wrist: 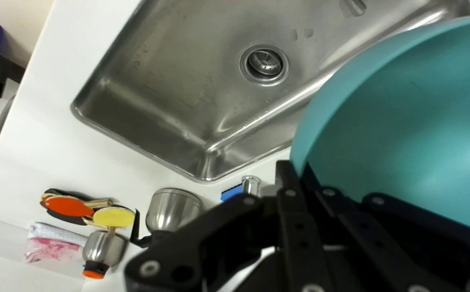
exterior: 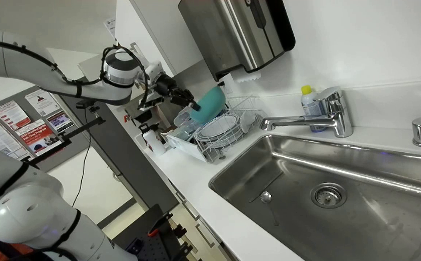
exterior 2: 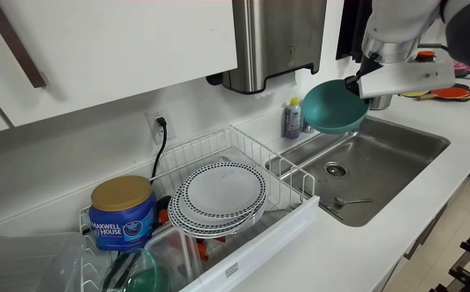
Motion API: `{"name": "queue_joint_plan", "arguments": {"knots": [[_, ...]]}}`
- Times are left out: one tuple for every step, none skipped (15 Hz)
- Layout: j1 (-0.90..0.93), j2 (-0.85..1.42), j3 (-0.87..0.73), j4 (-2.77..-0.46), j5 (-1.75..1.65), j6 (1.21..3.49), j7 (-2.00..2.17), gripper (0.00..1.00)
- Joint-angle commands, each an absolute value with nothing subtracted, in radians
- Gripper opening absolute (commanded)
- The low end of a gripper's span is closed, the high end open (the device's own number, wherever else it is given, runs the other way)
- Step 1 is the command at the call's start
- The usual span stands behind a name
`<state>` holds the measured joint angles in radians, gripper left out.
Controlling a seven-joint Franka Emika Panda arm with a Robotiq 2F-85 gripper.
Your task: Put the bowl on the dish rack in the sink
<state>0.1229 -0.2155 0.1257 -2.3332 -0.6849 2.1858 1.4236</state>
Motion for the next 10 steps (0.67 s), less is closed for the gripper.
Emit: {"name": "queue_joint_plan", "arguments": {"knots": [[0.04,-0.165,0.085,-2.253,-0.707,2.181,1.315,0.01],[0.021,-0.155,0.074,-2.237,-0.721,2.172,1.287,0.01],[0.006,-0.149,0.063,-2.222,-0.732,2.169,1.263,0.01],[-0.008,-0.149,0.05,-2.214,-0.742,2.165,1.229,0.01],[-0.018,-0.149,0.039,-2.209,-0.753,2.168,1.202,0.01],[-0.029,-0.156,0.026,-2.209,-0.754,2.179,1.165,0.01],[-0.036,-0.16,0.017,-2.209,-0.756,2.185,1.135,0.01],[-0.04,-0.171,0.004,-2.217,-0.739,2.202,1.082,0.01],[-0.039,-0.181,-0.004,-2.222,-0.705,2.211,1.025,0.01],[-0.04,-0.158,0.012,-2.219,-0.73,2.191,1.106,0.04]]}}
